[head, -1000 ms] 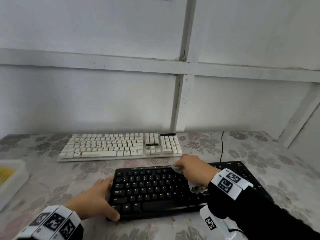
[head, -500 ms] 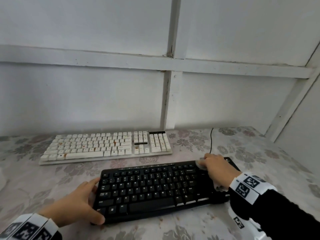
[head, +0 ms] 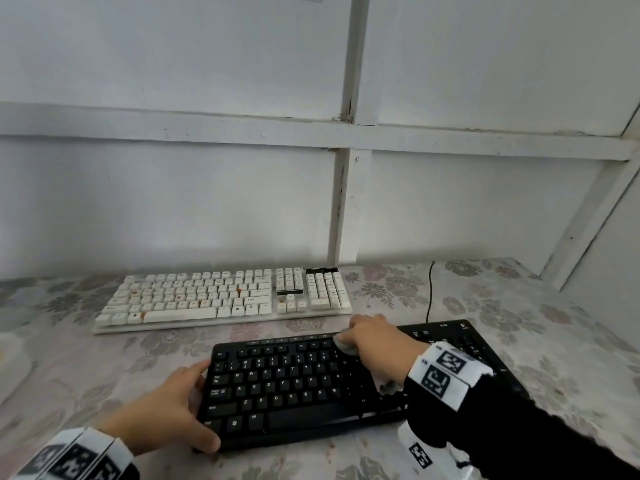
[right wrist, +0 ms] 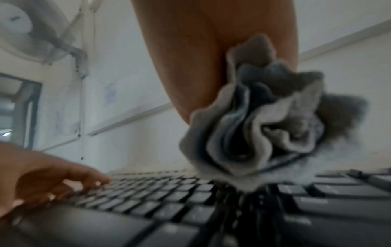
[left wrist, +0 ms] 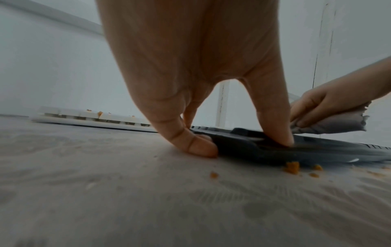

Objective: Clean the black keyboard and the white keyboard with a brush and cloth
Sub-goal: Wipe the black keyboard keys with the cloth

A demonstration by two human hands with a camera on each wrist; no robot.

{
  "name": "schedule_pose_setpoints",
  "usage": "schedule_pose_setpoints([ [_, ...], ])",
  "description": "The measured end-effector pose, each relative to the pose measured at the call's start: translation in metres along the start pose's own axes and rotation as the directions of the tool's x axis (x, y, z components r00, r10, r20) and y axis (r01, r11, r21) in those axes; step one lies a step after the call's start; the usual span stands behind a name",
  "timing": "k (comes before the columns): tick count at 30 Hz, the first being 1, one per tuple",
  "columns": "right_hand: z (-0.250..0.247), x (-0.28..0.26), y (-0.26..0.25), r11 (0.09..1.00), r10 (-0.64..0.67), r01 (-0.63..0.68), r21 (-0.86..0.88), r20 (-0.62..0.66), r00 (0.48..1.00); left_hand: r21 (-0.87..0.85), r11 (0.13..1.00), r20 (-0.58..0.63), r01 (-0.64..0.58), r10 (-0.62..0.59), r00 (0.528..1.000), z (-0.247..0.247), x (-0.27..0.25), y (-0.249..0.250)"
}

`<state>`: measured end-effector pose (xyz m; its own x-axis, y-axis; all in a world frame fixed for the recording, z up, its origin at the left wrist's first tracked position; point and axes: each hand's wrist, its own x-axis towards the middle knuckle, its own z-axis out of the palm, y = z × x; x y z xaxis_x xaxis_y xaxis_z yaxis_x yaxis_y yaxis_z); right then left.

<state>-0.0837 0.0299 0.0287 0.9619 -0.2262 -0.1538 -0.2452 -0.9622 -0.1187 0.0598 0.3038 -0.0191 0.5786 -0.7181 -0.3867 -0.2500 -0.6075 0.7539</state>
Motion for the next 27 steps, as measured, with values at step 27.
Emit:
schedule_pose_setpoints([
  [27,0.003,-0.021,0.015,0.999,0.039,-0.039,0.0,-0.058,0.998,0.013,1.0,-0.004,-0.001,0.001,1.0,-0.001,-0.002,0.005],
])
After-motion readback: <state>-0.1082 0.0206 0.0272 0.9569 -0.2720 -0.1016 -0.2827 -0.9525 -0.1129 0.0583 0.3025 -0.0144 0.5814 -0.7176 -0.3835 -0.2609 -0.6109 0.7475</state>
